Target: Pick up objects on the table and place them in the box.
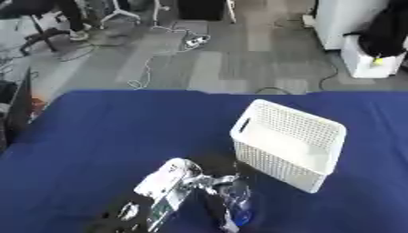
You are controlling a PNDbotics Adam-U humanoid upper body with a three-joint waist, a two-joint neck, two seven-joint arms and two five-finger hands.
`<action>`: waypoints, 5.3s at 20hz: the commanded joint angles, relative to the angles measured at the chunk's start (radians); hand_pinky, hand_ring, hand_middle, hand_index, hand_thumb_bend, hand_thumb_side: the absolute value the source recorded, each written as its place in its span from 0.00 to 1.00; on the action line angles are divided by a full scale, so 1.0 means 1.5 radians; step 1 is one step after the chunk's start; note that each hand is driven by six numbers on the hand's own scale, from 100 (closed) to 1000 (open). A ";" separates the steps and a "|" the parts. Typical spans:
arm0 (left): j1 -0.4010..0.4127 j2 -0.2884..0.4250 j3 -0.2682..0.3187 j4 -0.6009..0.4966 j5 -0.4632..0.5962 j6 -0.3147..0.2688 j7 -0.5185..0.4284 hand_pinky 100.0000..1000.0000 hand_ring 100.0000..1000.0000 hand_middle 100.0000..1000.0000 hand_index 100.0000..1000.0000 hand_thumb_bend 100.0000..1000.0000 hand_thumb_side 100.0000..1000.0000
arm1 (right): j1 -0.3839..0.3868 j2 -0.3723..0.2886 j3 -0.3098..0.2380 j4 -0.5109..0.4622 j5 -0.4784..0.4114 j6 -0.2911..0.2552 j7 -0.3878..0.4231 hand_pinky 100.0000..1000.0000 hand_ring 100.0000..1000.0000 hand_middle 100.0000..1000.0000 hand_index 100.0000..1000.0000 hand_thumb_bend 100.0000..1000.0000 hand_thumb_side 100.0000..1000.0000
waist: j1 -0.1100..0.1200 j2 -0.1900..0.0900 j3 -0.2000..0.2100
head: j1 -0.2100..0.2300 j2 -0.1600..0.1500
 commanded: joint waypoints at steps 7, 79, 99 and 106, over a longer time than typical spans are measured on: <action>-0.006 0.014 0.005 -0.031 -0.001 0.006 0.003 1.00 0.91 0.95 0.96 0.58 0.53 | -0.005 -0.007 -0.008 -0.008 -0.002 -0.001 0.001 0.52 0.56 0.55 0.68 0.00 0.79 | -0.001 -0.002 0.000 | 0.005 -0.009; 0.007 -0.014 0.013 0.014 -0.091 0.048 0.030 0.09 0.16 0.38 0.62 0.69 0.09 | -0.009 -0.002 -0.011 -0.006 -0.007 -0.006 0.012 0.52 0.57 0.55 0.68 0.00 0.80 | 0.002 0.008 -0.004 | 0.011 -0.020; 0.023 -0.022 0.017 0.020 0.042 0.072 0.288 0.00 0.00 0.00 0.06 0.00 0.00 | -0.009 -0.001 -0.013 -0.003 -0.009 -0.008 0.014 0.52 0.57 0.55 0.68 0.00 0.80 | 0.001 0.010 -0.003 | 0.010 -0.021; 0.022 -0.011 0.018 -0.021 0.109 0.078 0.340 0.00 0.00 0.00 0.06 0.00 0.00 | -0.007 -0.001 -0.014 -0.002 -0.009 -0.009 0.014 0.52 0.57 0.55 0.68 0.00 0.80 | 0.001 0.008 -0.001 | 0.007 -0.020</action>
